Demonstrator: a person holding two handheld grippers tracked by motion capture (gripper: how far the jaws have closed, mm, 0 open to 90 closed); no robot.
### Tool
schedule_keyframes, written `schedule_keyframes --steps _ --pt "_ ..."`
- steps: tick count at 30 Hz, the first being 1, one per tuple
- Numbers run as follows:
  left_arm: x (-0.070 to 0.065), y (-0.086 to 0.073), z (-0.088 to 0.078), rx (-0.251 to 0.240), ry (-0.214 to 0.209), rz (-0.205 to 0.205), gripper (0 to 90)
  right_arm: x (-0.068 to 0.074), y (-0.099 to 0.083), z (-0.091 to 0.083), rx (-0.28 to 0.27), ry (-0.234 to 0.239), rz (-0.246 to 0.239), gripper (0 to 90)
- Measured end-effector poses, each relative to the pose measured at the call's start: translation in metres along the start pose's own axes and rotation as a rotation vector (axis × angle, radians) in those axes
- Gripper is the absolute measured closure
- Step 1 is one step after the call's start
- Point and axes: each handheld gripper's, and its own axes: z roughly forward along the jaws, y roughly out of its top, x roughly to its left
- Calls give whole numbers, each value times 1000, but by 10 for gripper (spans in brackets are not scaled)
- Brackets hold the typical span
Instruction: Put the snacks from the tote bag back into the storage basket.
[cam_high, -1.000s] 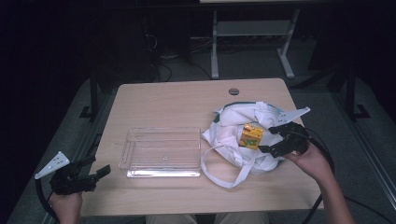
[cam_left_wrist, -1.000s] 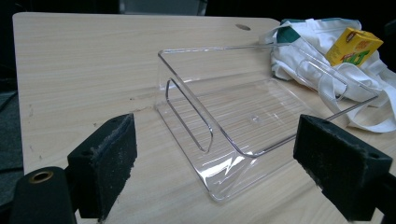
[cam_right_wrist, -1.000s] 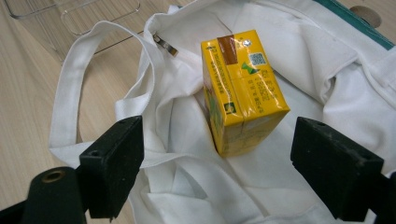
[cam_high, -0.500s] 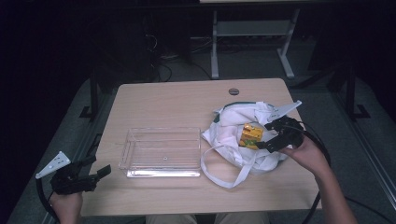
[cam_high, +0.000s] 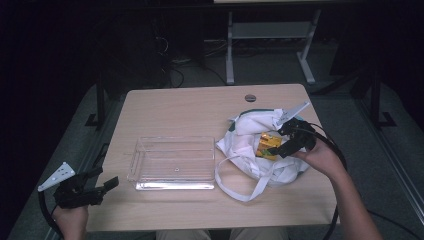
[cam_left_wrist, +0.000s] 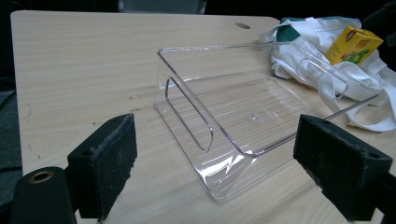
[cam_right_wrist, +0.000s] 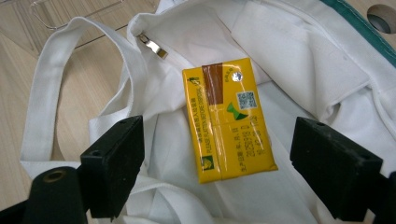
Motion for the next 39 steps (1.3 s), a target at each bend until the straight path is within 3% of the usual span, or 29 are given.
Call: schedule_keyframes --steps 18,39 --pt "0 0 0 -1 -2 4 130 -11 11 20 99 5 -32 264" --pt "1 0 0 0 -3 2 130 -12 16 34 145 23 -84 438"
